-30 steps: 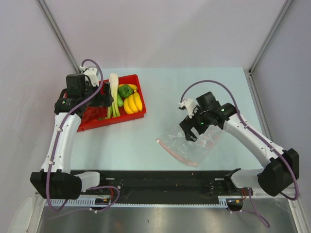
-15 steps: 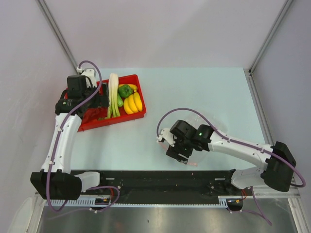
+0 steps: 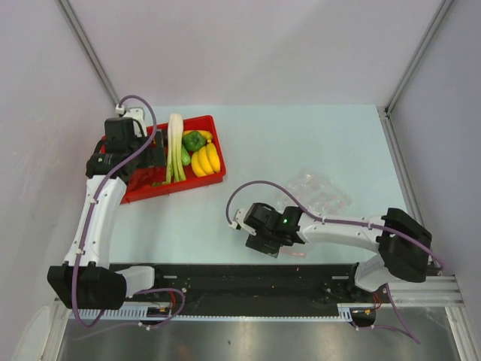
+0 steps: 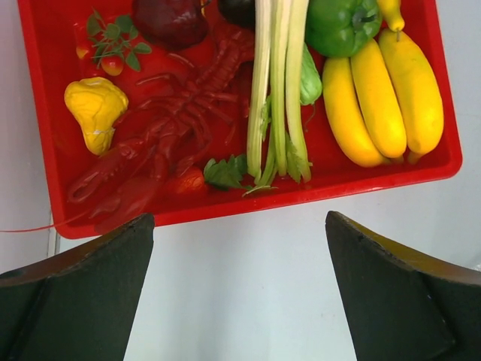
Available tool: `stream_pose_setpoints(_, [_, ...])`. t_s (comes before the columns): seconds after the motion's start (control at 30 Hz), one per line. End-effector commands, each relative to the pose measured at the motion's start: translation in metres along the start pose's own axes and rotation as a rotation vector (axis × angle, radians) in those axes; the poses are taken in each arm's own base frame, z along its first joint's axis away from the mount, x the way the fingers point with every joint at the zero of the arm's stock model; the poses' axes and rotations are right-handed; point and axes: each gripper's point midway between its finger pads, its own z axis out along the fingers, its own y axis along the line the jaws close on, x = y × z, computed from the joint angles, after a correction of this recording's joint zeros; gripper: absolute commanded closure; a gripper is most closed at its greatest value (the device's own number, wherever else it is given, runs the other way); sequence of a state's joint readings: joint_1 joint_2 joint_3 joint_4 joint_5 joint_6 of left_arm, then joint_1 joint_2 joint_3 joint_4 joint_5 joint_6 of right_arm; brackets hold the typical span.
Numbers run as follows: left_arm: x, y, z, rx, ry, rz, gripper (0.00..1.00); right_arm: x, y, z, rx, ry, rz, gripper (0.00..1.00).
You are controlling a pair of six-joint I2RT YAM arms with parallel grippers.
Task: Place the food in the zip-top bag and seal the zipper
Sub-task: Pick up the zipper food storage bag at the center of the board.
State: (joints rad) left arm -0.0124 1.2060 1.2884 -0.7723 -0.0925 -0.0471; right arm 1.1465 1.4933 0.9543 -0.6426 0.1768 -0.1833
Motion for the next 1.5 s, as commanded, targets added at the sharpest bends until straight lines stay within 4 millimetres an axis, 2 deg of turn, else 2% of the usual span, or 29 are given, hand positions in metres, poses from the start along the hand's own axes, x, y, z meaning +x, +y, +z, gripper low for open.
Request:
stream_pose_setpoints(0.0, [-0.004, 0.009, -0.006, -0.052, -0.021, -0.022, 0.00, -0.008, -0.018, 0.011, 0.136, 0.007, 0.017, 0.28])
stream_pose_setpoints(0.2, [-0.002, 0.013, -0.006, -0.070, -0.024, -0.013, 0.00, -0.007, -0.007, 0.020, 0.140, 0.038, -0.031, 0.28])
stream_pose_setpoints(0.3, [-0.001, 0.015, -0.007, -0.079, -0.025, -0.012, 0.00, -0.007, -0.013, 0.022, 0.182, 0.045, -0.040, 0.35])
stream_pose_setpoints(0.4, [0.000, 0.014, -0.006, -0.075, -0.025, -0.010, 0.00, -0.011, -0.018, 0.018, 0.193, 0.040, -0.027, 0.59])
stream_pose_setpoints(0.43, [-0.002, 0.014, -0.008, -0.074, -0.040, -0.011, 0.00, -0.012, -0.021, 0.017, 0.194, 0.037, -0.022, 0.77])
stream_pose_setpoints(0.47, [-0.003, 0.014, -0.008, -0.071, -0.046, -0.012, 0.00, -0.015, -0.027, 0.015, 0.196, 0.030, -0.003, 0.86])
stream_pose_setpoints(0.5, [-0.003, 0.013, -0.009, -0.066, -0.048, -0.010, 0.00, -0.016, -0.030, 0.013, 0.188, 0.029, 0.009, 1.00])
stream_pose_setpoints(0.57, [-0.009, 0.007, -0.013, -0.026, -0.072, 0.014, 0.00, -0.020, -0.040, 0.008, 0.183, 0.014, 0.034, 1.00])
stream_pose_setpoints(0.6, [-0.010, 0.005, -0.015, -0.011, -0.082, 0.021, 0.00, -0.029, -0.057, -0.002, 0.180, -0.036, 0.097, 1.00])
stream_pose_setpoints(0.63, [-0.016, 0.001, -0.017, 0.013, -0.112, 0.030, 0.00, -0.035, -0.065, -0.008, 0.165, -0.075, 0.134, 1.00])
stream_pose_setpoints(0.67, [-0.016, -0.008, -0.022, 0.071, -0.134, 0.037, 0.00, -0.042, -0.077, -0.016, 0.151, -0.120, 0.188, 1.00])
stream_pose_setpoints(0.8, [-0.033, -0.043, -0.040, 0.272, -0.246, 0.053, 0.00, -0.066, -0.148, -0.058, 0.054, -0.354, 0.465, 1.00])
stream_pose_setpoints(0.87, [-0.043, -0.050, -0.048, 0.317, -0.278, 0.061, 0.00, -0.068, -0.165, -0.068, 0.037, -0.398, 0.531, 1.00])
stream_pose_setpoints(0.9, [-0.045, -0.050, -0.045, 0.315, -0.269, 0.060, 0.00, -0.071, -0.168, -0.073, -0.011, -0.424, 0.573, 1.00])
stream_pose_setpoints(0.93, [-0.049, -0.047, -0.045, 0.301, -0.270, 0.077, 0.00, -0.068, -0.184, -0.077, -0.003, -0.436, 0.621, 1.00])
stream_pose_setpoints(0.97, [-0.057, -0.044, -0.048, 0.288, -0.280, 0.076, 0.00, -0.067, -0.189, -0.078, -0.012, -0.442, 0.651, 1.00])
stream_pose_setpoints(1.03, [-0.057, -0.027, -0.038, 0.241, -0.253, 0.033, 0.00, -0.063, -0.197, -0.078, -0.036, -0.447, 0.713, 1.00])
stream_pose_setpoints(1.07, [-0.059, -0.021, -0.035, 0.225, -0.242, -0.014, 0.00, -0.064, -0.197, -0.076, -0.053, -0.451, 0.738, 1.00])
stream_pose_setpoints(1.1, [-0.053, -0.013, -0.031, 0.219, -0.205, -0.037, 0.00, -0.063, -0.198, -0.075, -0.063, -0.454, 0.771, 1.00])
stream_pose_setpoints(1.13, [-0.046, -0.009, -0.018, 0.213, -0.155, -0.029, 0.00, -0.060, -0.199, -0.072, -0.067, -0.451, 0.792, 1.00])
stream_pose_setpoints(1.17, [-0.046, -0.006, -0.016, 0.204, -0.140, 0.000, 0.00, -0.060, -0.199, -0.072, -0.075, -0.457, 0.802, 1.00])
stream_pose_setpoints(1.23, [-0.023, 0.007, -0.002, 0.174, -0.022, 0.109, 0.00, -0.058, -0.199, -0.071, -0.083, -0.466, 0.827, 1.00])
stream_pose_setpoints(1.27, [-0.020, 0.013, -0.002, 0.167, 0.007, 0.138, 0.00, -0.057, -0.198, -0.071, -0.083, -0.473, 0.831, 1.00])
stream_pose_setpoints(1.3, [-0.004, 0.021, -0.001, 0.196, 0.076, 0.207, 0.00, -0.055, -0.198, -0.071, -0.080, -0.472, 0.835, 1.00])
stream_pose_setpoints(1.47, [0.032, 0.067, 0.018, 0.143, 0.245, 0.399, 0.00, -0.051, -0.196, -0.068, -0.079, -0.469, 0.861, 1.00])
